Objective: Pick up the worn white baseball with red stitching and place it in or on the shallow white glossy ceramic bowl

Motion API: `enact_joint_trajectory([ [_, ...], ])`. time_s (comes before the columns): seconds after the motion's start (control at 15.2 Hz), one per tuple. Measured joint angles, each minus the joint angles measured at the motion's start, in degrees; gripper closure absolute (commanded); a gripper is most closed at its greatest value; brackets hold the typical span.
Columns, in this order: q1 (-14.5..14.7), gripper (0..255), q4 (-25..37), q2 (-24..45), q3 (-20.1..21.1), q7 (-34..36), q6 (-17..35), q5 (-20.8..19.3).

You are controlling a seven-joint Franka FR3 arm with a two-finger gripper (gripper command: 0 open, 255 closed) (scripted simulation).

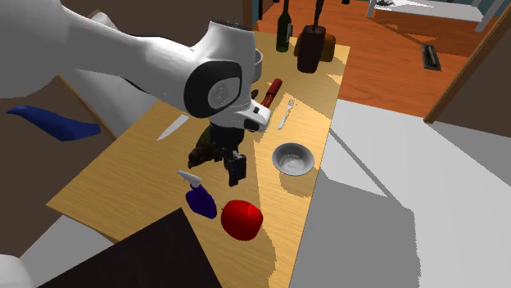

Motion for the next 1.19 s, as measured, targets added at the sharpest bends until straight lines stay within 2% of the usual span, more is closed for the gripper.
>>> enact_joint_trajectory([
  [0.53,2.86,0,9.31,18.39,2.75,7.58,7.71,-4.60],
  [0.79,5.03,0,15.58,27.13,2.71,10.64,9.37,-7.35],
  [1.19,9.78,0,27.50,40.89,1.83,14.77,10.27,-10.87],
])
